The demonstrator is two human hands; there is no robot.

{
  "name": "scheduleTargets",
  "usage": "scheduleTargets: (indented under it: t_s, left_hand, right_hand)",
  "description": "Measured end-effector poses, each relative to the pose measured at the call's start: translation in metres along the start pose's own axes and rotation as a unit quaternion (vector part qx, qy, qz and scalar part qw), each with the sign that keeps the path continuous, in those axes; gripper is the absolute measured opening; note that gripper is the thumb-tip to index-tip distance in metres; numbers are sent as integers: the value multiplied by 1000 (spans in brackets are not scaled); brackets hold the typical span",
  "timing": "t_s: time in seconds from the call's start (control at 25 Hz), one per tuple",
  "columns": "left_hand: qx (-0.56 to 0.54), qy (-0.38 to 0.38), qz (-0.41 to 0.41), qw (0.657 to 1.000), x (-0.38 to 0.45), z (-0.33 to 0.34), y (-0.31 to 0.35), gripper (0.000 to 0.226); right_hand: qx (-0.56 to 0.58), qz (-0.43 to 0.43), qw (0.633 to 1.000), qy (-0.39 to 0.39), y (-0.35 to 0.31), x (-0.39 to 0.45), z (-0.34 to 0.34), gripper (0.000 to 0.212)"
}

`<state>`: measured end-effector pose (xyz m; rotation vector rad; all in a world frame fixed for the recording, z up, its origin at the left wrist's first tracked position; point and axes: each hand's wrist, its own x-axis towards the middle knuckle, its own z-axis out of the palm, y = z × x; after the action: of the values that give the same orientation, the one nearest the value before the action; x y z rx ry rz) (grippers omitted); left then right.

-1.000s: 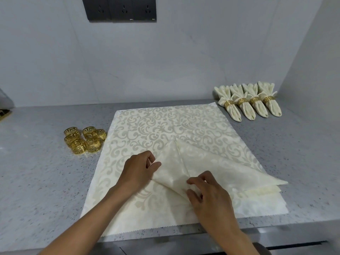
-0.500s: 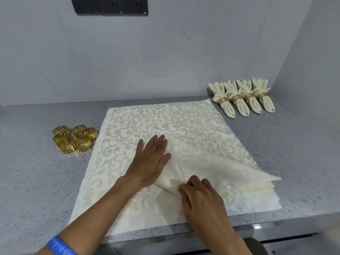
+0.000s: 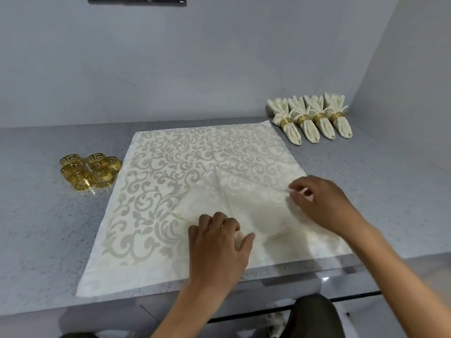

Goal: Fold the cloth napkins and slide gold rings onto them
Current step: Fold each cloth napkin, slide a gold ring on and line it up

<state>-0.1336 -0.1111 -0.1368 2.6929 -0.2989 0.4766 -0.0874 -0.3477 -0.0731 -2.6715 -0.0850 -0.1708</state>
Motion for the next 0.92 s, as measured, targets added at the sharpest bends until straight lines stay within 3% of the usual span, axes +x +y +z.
scheduleTargets:
  t_s: [0.12,0.2,0.32,0.44,0.56,0.68,0.8,0.92]
  left_hand:
    - [-8,8,0,1000,-3,6,2,16]
    - [-22,11,10,1000,-1,4,-8,10]
    - [-23,-6,53,998,0,-5,-25,7]
    - [-52,-39,43,997,-2,-8,-31,14]
    - [-52,-15,63,997,-6,-9,-29,12]
    - [-60,-11,52,997,-8,-9,-27,35]
    - [-42,25,53,997,-10,-5,-25,41]
    - [-33,40,61,997,-10,0,-28,35]
  right_hand:
    - [-49,74,986,-141,42,6,-9,28]
    - [-24,72,980,-184,50,0,-15,34]
    - [73,72,967,-235,46,-18,-24,28]
    - [196,51,927,-315,41,-24,-38,38]
    - [360,47,888,-280,35,-10,-48,18]
    - [499,113,825,-241,22,27,-44,38]
    - [418,66,880,-215,-9,67,-20,18]
    - [341,57,924,-165,-43,100,18,36]
